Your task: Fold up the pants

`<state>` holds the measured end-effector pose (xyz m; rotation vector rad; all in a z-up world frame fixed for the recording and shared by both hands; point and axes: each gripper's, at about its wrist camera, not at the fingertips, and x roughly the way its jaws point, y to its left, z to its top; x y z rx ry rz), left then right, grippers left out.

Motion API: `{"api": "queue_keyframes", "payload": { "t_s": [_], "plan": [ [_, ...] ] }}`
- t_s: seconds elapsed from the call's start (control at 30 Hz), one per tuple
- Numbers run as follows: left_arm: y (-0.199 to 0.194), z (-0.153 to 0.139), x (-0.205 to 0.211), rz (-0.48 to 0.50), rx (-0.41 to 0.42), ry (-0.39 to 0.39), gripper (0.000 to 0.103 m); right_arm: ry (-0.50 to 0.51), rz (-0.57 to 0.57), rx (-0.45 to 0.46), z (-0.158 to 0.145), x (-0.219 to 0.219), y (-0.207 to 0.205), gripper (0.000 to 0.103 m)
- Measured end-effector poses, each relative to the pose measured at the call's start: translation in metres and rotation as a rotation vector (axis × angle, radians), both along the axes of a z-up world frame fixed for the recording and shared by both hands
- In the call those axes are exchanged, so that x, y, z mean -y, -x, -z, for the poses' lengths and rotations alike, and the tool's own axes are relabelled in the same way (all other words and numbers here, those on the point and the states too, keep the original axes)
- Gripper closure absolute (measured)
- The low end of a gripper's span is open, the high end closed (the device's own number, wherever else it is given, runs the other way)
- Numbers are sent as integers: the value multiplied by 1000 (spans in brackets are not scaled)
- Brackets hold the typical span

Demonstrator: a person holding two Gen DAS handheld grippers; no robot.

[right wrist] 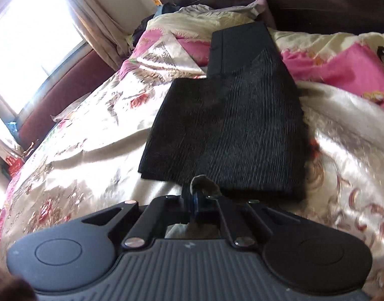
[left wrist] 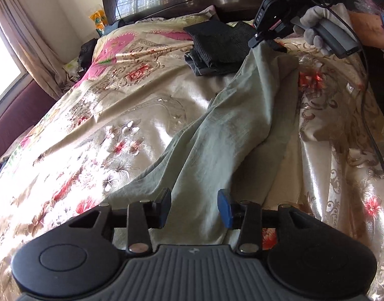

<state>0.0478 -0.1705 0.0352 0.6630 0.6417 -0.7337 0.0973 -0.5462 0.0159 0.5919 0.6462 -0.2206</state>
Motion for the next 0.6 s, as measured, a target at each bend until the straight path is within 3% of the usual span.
{"api": "queue_keyframes", "payload": {
  "t_s": [0.07, 0.17, 0.23, 0.3, 0.4, 0.5, 0.6],
  "plan": [
    [-3, 8, 1, -11, -23, -8, 47, 70, -13, -84, 4, -1, -13, 94],
    [1, 16, -3, 1, -52, -11, 47, 31, -22, -121, 8, -3, 7, 92],
    [4, 23, -6, 7, -77, -19, 47, 19, 25, -87, 5, -2, 34, 69],
    [6, 28, -9, 7, -73, -35, 47, 3, 46, -34, 0, -3, 63, 60],
    [3, 28, -13, -7, -91, -26, 47, -58, 18, -44, 2, -6, 78, 60],
    [2, 26, -14, -22, -82, -28, 47, -51, -12, -64, 7, -7, 63, 60],
    [3, 21, -14, -31, -74, -23, 47, -44, -64, -181, 20, -11, 41, 62]
  ]
}}
